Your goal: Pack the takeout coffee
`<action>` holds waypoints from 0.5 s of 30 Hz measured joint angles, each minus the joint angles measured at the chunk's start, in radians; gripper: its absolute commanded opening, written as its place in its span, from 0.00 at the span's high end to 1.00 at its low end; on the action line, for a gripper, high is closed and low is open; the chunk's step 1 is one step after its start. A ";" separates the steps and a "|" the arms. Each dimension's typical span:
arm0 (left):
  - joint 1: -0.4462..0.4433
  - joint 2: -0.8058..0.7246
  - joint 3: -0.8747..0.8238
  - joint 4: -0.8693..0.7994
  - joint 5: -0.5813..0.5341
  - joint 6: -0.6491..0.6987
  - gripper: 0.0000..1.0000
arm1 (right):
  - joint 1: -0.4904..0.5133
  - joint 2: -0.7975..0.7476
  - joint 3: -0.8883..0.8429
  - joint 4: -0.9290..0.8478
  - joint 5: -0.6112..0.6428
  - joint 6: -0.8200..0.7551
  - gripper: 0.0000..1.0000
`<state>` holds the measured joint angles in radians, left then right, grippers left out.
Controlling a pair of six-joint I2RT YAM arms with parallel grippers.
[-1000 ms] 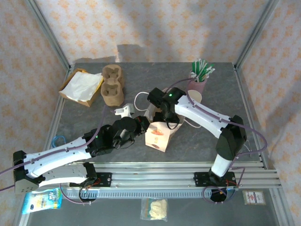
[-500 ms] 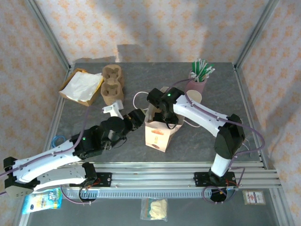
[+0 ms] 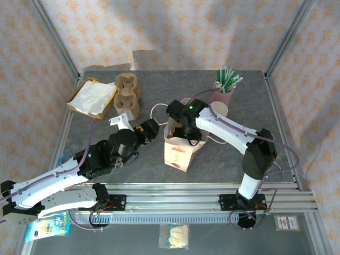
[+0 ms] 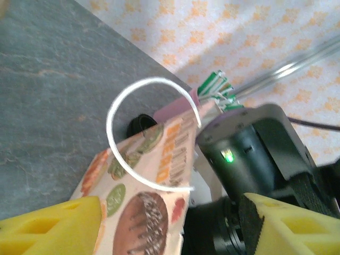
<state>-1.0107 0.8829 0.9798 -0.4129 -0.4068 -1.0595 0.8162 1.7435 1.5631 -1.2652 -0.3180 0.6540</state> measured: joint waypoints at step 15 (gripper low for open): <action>0.147 -0.020 0.000 0.003 0.167 0.068 0.30 | 0.000 0.012 0.001 0.001 0.006 -0.014 0.60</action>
<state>-0.8639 0.8627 0.9802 -0.4099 -0.2394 -0.9920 0.8162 1.7557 1.5642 -1.2640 -0.3119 0.6403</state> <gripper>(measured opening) 0.702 0.601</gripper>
